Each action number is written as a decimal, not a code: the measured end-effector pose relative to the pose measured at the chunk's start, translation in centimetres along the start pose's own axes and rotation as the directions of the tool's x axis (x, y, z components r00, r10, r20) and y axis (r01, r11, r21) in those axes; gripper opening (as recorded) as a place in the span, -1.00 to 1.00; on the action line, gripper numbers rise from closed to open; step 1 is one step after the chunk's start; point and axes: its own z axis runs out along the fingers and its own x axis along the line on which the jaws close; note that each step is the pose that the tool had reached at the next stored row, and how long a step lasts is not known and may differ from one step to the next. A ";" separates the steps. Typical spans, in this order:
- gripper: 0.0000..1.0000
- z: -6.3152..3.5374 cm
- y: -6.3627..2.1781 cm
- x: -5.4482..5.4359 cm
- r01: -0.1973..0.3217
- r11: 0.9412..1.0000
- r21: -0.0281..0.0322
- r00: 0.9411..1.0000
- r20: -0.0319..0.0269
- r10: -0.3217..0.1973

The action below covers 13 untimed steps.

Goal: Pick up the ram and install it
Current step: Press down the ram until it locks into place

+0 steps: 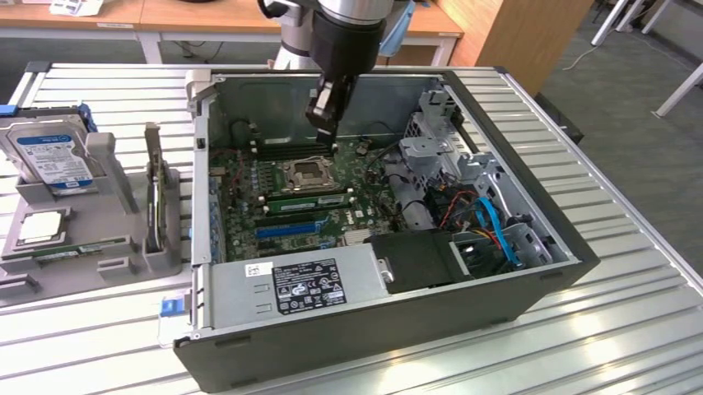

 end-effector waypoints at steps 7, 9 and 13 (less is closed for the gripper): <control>-0.80 0.01 0.00 0.0 -0.126 0.992 0.000 0.992 0.007 0.126; -0.80 0.01 0.00 0.0 -0.162 0.987 0.000 0.987 0.008 0.162; -0.80 0.03 0.00 0.0 -0.232 0.973 0.000 0.973 0.012 0.232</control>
